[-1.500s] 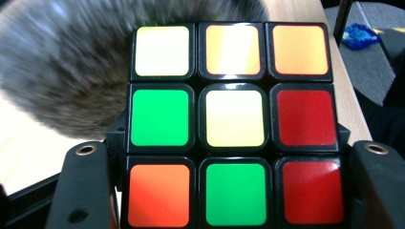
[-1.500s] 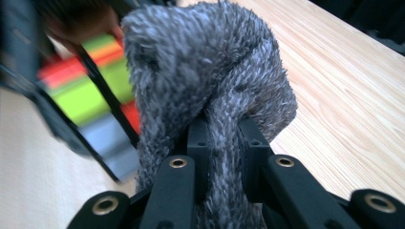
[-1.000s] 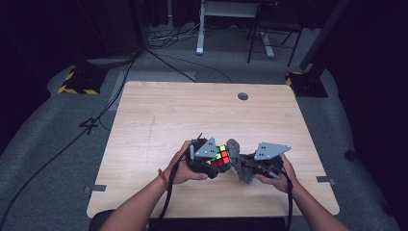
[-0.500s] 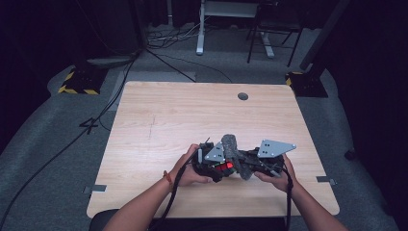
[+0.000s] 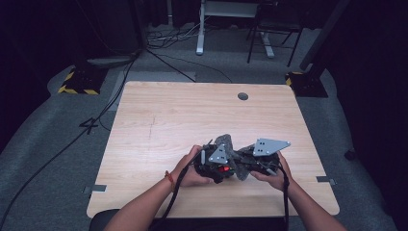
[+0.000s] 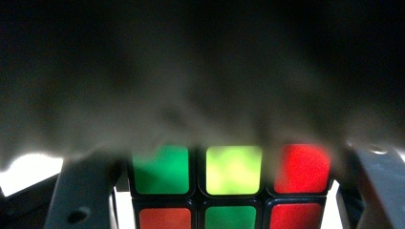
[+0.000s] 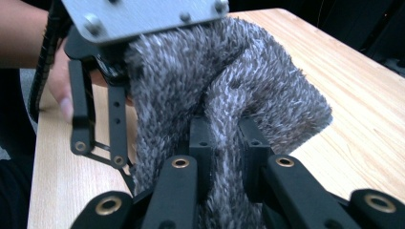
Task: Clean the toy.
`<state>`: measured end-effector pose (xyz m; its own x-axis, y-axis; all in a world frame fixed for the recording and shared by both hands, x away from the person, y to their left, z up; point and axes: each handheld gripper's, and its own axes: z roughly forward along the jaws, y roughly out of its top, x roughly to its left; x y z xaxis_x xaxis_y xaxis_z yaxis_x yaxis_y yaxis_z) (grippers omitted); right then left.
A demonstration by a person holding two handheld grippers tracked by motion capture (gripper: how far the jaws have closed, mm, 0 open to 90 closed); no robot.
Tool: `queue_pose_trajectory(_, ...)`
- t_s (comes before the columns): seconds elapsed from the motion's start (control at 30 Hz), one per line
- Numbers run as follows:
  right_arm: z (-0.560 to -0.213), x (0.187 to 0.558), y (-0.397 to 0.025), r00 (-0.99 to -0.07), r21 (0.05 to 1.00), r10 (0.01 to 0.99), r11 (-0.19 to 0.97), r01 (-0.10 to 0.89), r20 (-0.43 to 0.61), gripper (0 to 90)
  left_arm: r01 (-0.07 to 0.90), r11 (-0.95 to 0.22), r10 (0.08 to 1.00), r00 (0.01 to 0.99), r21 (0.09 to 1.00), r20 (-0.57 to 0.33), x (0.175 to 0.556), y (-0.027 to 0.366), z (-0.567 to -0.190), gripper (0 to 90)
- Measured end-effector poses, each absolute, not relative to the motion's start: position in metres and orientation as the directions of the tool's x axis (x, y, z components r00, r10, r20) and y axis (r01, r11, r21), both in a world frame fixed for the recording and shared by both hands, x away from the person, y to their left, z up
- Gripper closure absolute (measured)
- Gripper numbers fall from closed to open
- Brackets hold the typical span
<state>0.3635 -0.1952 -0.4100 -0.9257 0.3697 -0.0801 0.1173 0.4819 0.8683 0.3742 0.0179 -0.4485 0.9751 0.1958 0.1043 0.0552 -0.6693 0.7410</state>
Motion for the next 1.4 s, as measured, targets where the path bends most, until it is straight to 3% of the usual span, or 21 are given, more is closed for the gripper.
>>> queue_pose_trajectory(0.23, -0.423, 0.376, -0.213, -0.902, 0.836, 0.429, 0.511, 0.199, -0.047, 79.9, 0.036, -0.647, 0.187, 0.976, 0.761, 0.112, 0.372, 0.023, -0.440, 33.6)
queue_pose_trajectory(0.53, -0.433, 0.379, -0.218, -0.912, 0.823, 0.411, 0.512, 0.245, 0.016, 79.7, 0.041, -0.583, 0.207, 0.973, 0.811, 0.099, 0.373, 0.036, -0.429, 33.6)
queue_pose_trajectory(0.77, -0.429, 0.376, -0.220, -0.922, 0.861, 0.384, 0.447, 0.241, 0.059, 79.8, 0.028, -0.583, 0.195, 0.975, 0.812, 0.106, 0.374, 0.035, -0.429, 33.4)
queue_pose_trajectory(1.27, -0.417, 0.367, -0.220, -0.932, 0.882, 0.361, 0.433, 0.183, 0.016, 79.7, 0.008, -0.650, 0.168, 0.977, 0.760, 0.134, 0.372, 0.026, -0.437, 33.3)
queue_pose_trajectory(1.4, -0.410, 0.363, -0.215, -0.932, 0.888, 0.363, 0.433, 0.157, -0.012, 79.8, 0.026, -0.624, 0.183, 0.977, 0.781, 0.113, 0.374, 0.026, -0.438, 33.4)
